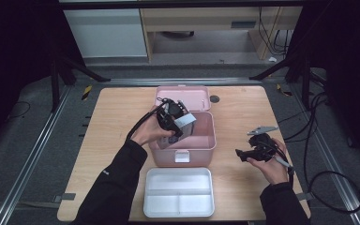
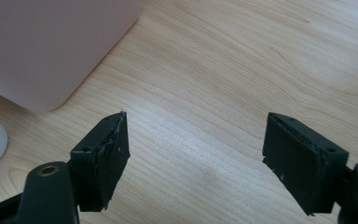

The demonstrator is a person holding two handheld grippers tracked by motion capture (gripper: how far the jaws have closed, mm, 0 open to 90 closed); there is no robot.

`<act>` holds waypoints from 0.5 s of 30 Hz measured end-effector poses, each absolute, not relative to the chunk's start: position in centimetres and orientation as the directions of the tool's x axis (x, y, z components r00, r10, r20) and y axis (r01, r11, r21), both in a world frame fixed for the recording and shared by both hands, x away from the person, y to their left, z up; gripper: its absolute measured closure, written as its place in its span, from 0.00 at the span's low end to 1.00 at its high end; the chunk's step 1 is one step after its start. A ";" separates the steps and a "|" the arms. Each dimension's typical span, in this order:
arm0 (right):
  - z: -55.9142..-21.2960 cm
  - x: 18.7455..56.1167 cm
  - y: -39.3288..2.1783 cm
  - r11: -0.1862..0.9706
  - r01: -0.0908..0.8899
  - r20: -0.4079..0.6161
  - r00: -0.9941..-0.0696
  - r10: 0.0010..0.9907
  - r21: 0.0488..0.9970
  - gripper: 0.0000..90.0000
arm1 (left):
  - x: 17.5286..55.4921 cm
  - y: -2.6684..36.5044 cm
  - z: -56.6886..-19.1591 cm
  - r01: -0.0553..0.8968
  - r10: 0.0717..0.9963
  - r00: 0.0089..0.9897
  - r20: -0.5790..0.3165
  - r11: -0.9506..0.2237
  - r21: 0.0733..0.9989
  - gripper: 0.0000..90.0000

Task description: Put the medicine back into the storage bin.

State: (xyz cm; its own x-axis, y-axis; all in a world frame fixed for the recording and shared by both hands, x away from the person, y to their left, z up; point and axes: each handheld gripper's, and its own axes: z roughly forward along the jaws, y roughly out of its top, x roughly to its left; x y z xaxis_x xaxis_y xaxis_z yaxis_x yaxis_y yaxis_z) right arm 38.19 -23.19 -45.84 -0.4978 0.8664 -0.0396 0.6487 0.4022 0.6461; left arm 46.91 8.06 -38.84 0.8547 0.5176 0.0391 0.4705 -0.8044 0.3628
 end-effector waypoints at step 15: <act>-45.8 38.2 -23.2 0.404 0.648 -0.039 -0.500 0.865 0.645 0.25 | 45.9 9.3 -37.7 0.459 0.523 0.850 0.058 -0.792 0.403 0.58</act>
